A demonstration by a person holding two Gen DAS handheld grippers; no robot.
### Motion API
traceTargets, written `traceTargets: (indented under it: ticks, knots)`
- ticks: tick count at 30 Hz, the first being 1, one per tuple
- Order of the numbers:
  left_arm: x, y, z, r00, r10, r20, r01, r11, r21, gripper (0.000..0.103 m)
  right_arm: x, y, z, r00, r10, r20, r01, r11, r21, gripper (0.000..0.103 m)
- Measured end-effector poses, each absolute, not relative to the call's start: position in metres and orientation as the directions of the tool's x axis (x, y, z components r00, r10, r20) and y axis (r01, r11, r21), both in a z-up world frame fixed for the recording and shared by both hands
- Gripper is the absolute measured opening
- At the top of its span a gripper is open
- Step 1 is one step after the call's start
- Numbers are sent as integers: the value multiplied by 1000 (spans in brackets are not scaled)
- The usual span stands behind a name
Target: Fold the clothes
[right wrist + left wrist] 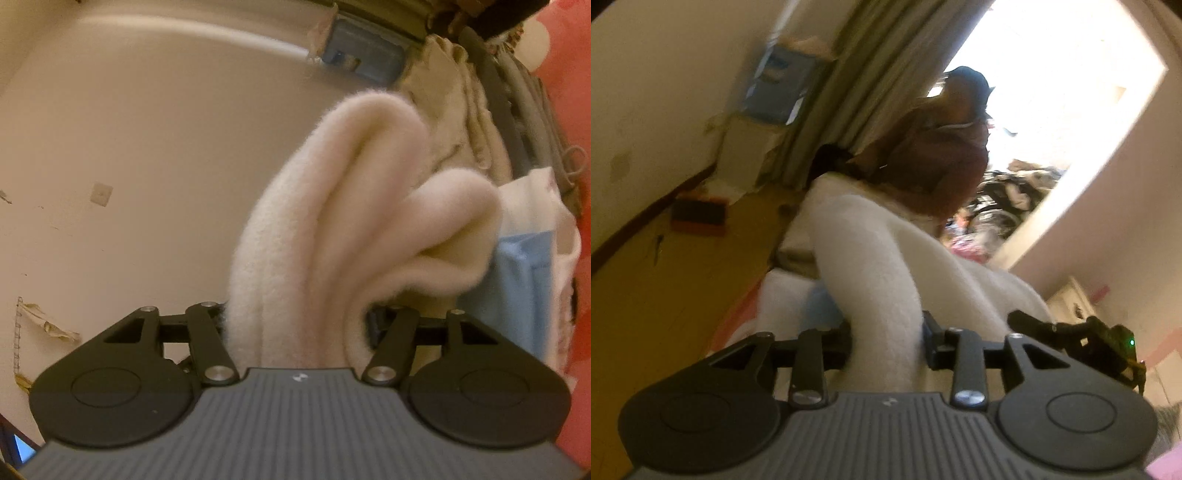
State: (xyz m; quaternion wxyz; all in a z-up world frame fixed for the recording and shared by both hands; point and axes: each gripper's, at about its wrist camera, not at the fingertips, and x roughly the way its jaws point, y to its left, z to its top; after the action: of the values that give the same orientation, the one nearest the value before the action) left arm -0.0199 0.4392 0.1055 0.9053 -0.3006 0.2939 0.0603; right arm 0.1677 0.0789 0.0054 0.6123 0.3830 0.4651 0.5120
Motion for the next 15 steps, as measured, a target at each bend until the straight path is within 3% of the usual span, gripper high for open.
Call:
traceTargets:
  ticks: [4, 7, 11, 15]
  knots:
    - [-25, 453, 103, 823, -66, -564, -315, 773, -551, 44, 175, 66, -28, 51, 989, -136, -77, 139, 987, 72]
    - [-47, 451, 121, 844, -37, -535, -308, 784, -540, 44, 172, 46, -23, 80, 992, -100, -38, 103, 994, 91]
    - [-76, 447, 145, 864, 1, -503, -300, 804, -513, 44, 162, -1, -11, 181, 981, -63, -29, 70, 997, 91]
    - [-103, 409, 159, 861, 41, -506, -242, 909, -339, 44, 108, -31, 35, 178, 978, -111, -284, 159, 945, 84]
